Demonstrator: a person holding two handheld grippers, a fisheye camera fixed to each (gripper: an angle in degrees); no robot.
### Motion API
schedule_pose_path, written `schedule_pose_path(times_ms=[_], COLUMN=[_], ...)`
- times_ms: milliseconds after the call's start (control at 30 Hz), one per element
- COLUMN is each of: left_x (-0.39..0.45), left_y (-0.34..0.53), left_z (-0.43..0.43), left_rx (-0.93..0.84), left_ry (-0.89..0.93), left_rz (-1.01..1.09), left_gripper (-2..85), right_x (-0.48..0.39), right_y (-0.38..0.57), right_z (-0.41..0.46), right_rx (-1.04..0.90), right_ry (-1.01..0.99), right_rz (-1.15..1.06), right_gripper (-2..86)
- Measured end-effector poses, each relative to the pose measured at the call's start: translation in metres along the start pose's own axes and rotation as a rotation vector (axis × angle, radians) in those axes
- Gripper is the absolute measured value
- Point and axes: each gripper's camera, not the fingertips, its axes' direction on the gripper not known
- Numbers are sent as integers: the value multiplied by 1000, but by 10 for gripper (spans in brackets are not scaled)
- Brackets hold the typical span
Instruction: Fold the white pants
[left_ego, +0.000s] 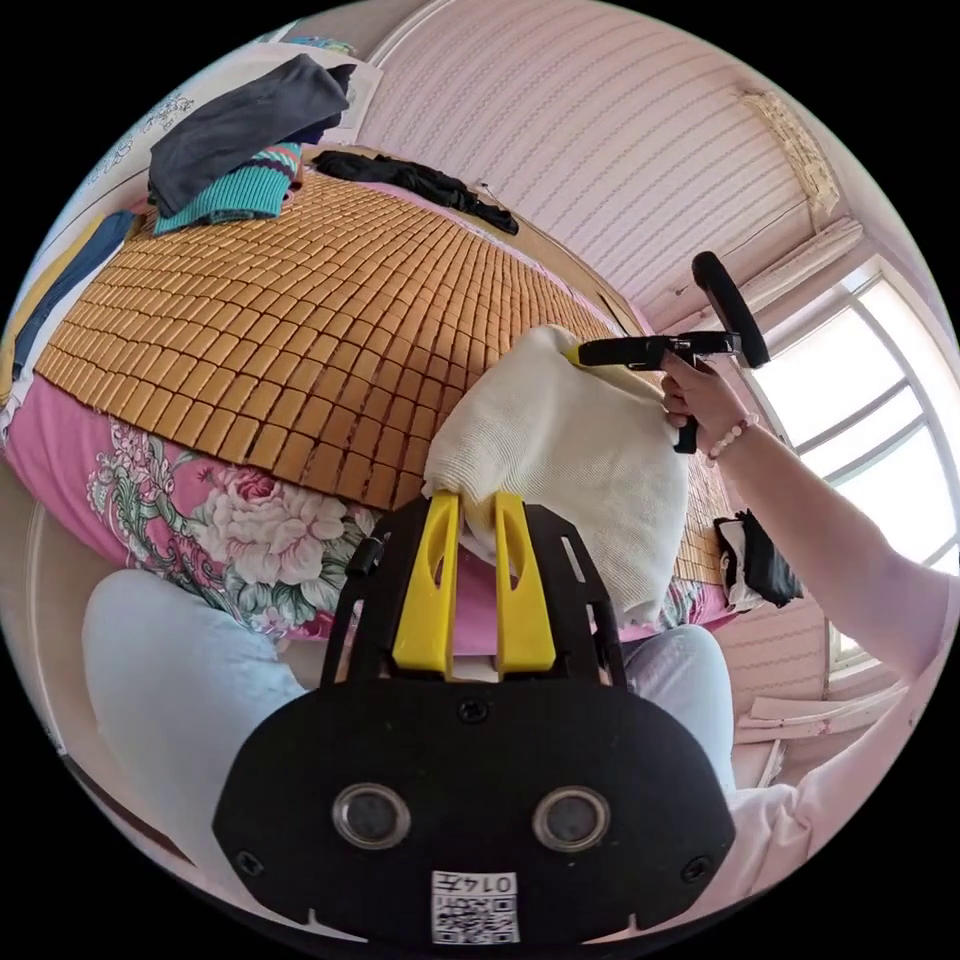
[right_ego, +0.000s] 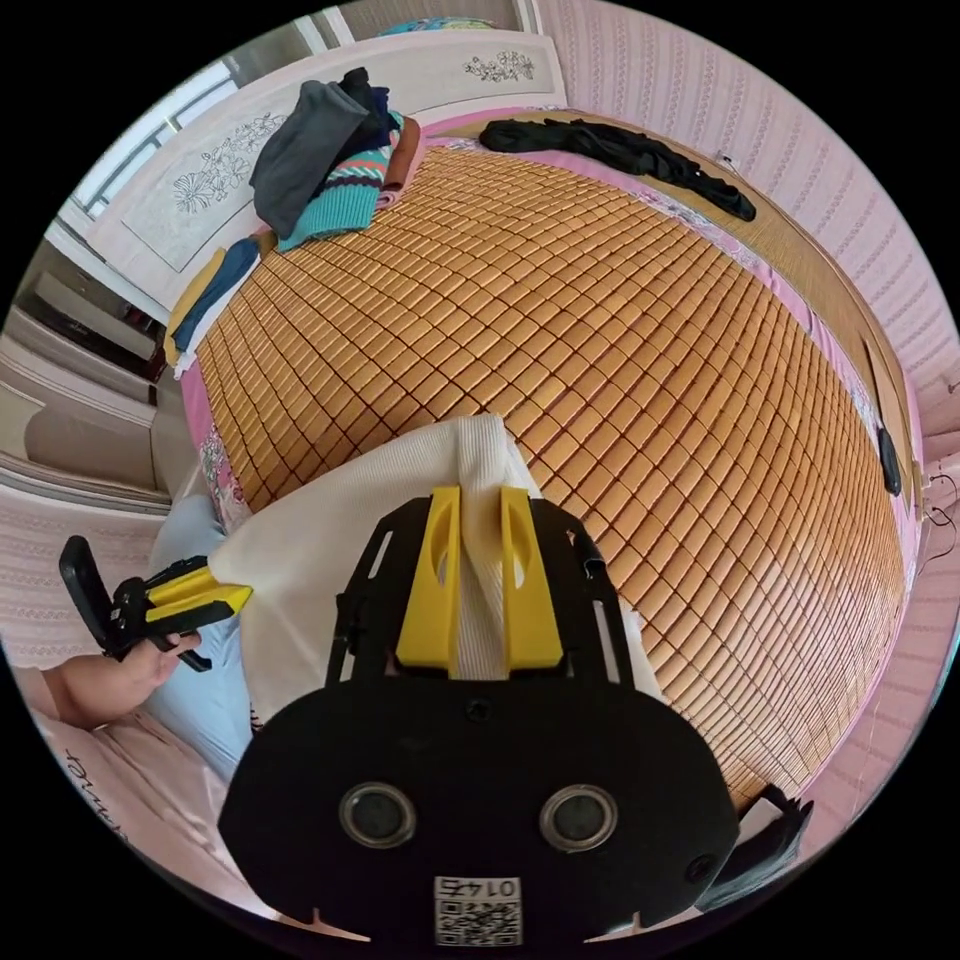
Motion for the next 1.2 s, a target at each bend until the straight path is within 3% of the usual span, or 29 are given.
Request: schedule_pose_path(times_ms=[100,167,300,500,600,667,867,933,1033,1200], left_x=[-4,-8,22,104,128,133,126,126,107,67], left_y=[-1,-1,-11,-22,-15,-4,-28,-43,-76,-147], left_z=[-15,-35,-72,-22,24,56,57,28,2,51], left_rx=[10,44,105,-3,-126,-205,-190,-79,84,-59], left_ry=[54,61,-183,34,-52,-112,-20,-18,-19,38], left_rz=[-51,-51,210,448,547,653,550,533,440,379], left_gripper=[79,79,17,-9,-10,-10,-8,-1,70,181], right_x=[9,20,28,27,22,27,38,40,55,102], right_y=[2,30,101,117,86,70,82,100,153,258], right_z=[-15,-54,-94,-72,-49,-4,-17,-41,-84,-86], right_rx=[61,216,322,214,81,-134,-96,-2,189,377], right_ry=[-47,-27,-28,30,152,189,233,239,106,-263], right_rz=[12,83,161,169,78,33,22,43,177,442], right_gripper=[77,87,37,0,-3,-4,-6,-4,24,143])
